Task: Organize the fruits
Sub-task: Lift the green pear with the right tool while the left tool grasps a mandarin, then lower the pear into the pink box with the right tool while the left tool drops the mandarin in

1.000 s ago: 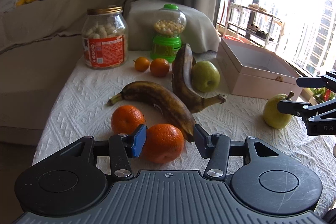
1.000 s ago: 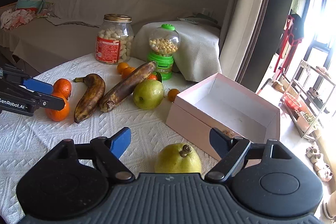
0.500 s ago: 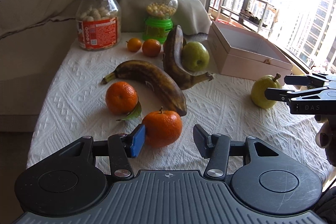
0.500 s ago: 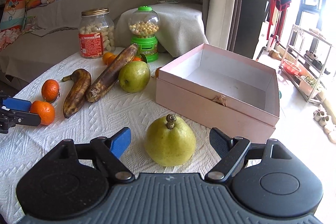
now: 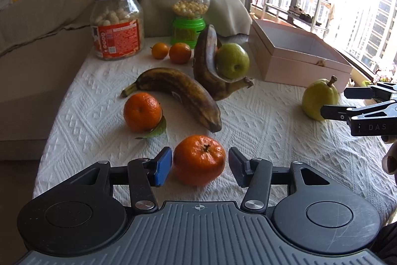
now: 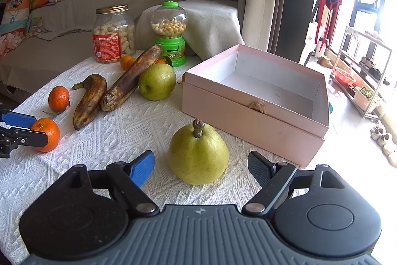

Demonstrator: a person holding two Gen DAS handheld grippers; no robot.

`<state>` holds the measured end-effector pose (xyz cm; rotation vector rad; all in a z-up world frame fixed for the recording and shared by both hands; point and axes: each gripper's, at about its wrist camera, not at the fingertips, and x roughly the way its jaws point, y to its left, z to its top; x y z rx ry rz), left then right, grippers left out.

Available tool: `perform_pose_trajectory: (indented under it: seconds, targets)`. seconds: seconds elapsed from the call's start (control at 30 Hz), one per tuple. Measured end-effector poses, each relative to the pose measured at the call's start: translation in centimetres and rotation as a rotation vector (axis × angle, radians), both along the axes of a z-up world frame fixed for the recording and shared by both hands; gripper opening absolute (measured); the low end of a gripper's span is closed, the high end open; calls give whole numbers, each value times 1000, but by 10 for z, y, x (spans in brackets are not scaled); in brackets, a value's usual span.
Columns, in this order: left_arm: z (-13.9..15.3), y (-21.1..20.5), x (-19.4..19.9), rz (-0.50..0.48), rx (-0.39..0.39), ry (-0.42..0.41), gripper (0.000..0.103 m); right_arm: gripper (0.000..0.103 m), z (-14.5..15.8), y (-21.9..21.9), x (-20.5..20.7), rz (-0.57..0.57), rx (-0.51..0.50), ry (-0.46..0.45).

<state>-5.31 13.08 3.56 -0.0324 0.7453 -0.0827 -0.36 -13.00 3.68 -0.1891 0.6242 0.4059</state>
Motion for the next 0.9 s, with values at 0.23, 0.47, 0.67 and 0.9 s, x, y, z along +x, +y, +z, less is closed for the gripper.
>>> perform_pose_trajectory:
  seconds: [0.23,0.47,0.67,0.9]
  targets:
    - [-12,3,10,24,-23,0,56,83,-5,1,2,4,10,24]
    - [-12,3,5,16,-28,-13,55,83,-7,4,11,-14,27,39]
    - [-10,-6,-2,-36,-36,-15,55,75,-12,8,27,-31,51,70]
    - [9,-29,7,-125,-48,-57,55,61,-6,6,30,-3,30,100]
